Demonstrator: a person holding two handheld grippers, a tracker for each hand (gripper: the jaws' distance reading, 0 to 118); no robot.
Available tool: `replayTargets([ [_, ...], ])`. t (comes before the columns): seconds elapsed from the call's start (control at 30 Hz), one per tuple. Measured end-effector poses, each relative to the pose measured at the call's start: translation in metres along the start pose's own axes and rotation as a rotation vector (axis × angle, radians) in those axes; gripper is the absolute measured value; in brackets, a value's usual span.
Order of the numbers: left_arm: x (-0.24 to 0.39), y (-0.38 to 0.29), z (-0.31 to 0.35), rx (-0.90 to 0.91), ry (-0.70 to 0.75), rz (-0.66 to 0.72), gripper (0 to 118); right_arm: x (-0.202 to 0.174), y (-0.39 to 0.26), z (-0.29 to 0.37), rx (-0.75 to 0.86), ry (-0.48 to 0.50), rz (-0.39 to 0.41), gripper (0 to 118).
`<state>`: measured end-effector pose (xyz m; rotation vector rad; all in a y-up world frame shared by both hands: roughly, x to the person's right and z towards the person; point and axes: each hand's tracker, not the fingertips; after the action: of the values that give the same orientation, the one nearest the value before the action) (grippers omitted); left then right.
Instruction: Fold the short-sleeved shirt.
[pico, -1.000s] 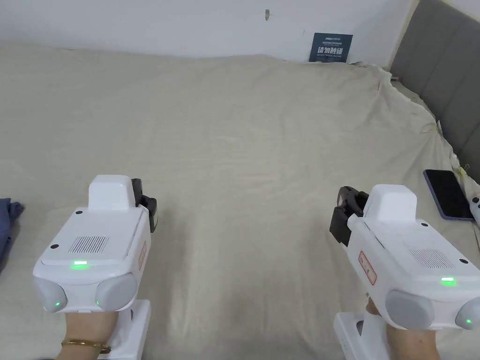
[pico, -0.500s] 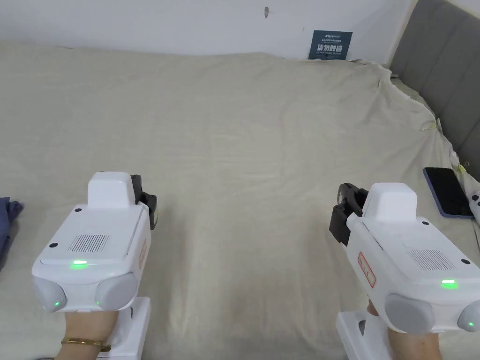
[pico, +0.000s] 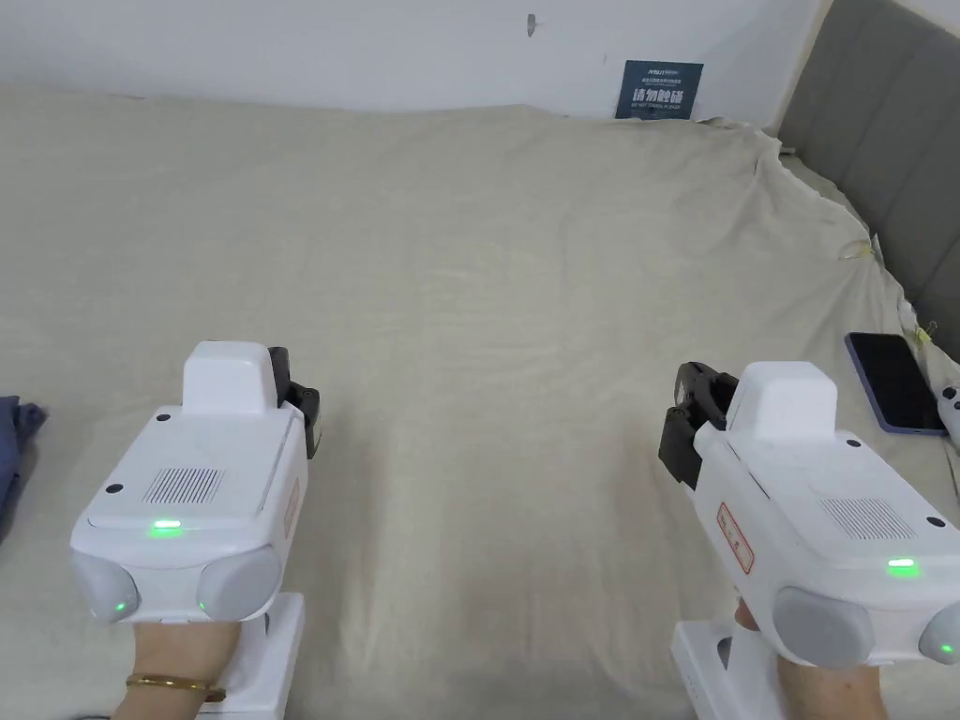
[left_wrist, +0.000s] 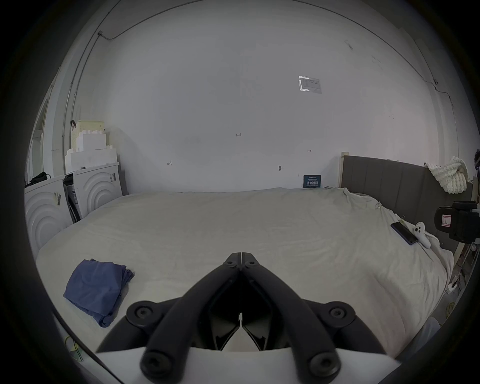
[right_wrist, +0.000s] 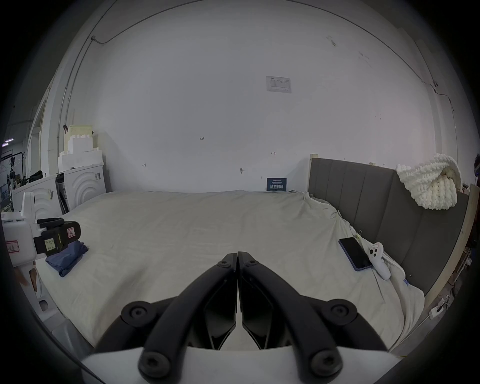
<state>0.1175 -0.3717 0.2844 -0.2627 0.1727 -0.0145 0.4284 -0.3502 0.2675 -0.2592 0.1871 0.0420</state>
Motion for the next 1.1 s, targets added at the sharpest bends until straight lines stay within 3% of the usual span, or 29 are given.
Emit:
replayTargets([
  [1.1,0.0057,-0.0019,0.0019,0.0,-0.002,-0.013,0,-0.0012,0.0024,0.0046,0.012,0.003,-0.004,0],
])
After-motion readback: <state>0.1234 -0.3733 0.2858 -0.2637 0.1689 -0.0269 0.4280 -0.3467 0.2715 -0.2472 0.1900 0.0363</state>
